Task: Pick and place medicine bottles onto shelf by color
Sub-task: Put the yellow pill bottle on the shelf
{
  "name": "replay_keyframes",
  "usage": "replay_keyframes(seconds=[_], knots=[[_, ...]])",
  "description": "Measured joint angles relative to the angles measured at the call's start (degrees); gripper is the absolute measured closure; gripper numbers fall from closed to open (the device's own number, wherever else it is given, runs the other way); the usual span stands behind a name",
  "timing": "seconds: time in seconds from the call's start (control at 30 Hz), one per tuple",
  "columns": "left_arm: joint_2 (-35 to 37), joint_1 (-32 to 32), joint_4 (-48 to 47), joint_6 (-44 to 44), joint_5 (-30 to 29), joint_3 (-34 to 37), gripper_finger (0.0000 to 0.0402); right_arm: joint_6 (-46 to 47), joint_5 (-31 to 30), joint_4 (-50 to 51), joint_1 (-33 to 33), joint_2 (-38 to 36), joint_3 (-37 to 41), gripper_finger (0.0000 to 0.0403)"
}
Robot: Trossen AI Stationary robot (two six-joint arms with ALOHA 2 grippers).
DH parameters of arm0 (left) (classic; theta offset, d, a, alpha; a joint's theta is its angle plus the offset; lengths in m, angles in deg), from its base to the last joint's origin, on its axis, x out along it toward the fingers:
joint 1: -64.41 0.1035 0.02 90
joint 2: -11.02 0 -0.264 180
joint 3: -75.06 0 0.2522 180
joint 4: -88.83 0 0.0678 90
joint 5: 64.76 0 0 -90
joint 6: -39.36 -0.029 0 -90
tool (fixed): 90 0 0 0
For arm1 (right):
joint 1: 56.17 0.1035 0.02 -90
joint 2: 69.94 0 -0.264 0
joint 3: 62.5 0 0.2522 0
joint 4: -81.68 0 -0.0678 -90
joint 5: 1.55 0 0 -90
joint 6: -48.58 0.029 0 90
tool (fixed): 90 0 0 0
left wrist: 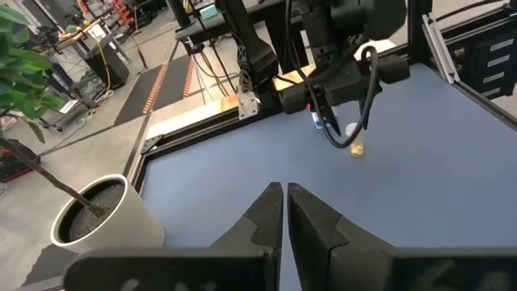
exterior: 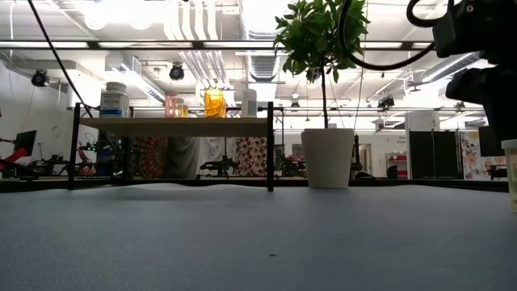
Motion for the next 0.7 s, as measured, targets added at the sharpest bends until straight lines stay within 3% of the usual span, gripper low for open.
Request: replay_keyframes(seconds=[0.13, 0.37, 0.57, 0.7], knots=[[-0.3, 0.0, 0.1, 0.1, 0.0, 0.0, 0.0398, -1.2, -0.9, -0.3, 0.0, 1.1, 0.0, 0.0231], [-2.9, 0.0, 0.7, 2.2, 0.2, 0.0, 0.0398, -3.6, -2.0, -0.9, -0.7, 1.1, 0.0, 0.0309], [-7.6, 0.0, 1.4, 7.7, 0.4, 0.0, 0.0398, -12.9, -3.6, -1.2, -6.3, -1.4, -0.2, 0.0309], [-11.3, -0.3, 1.5, 13.5, 0.4, 0.0, 0.0398, -22.0, -6.5, -2.6, -12.2, -2.2, -2.5, 0.0287]])
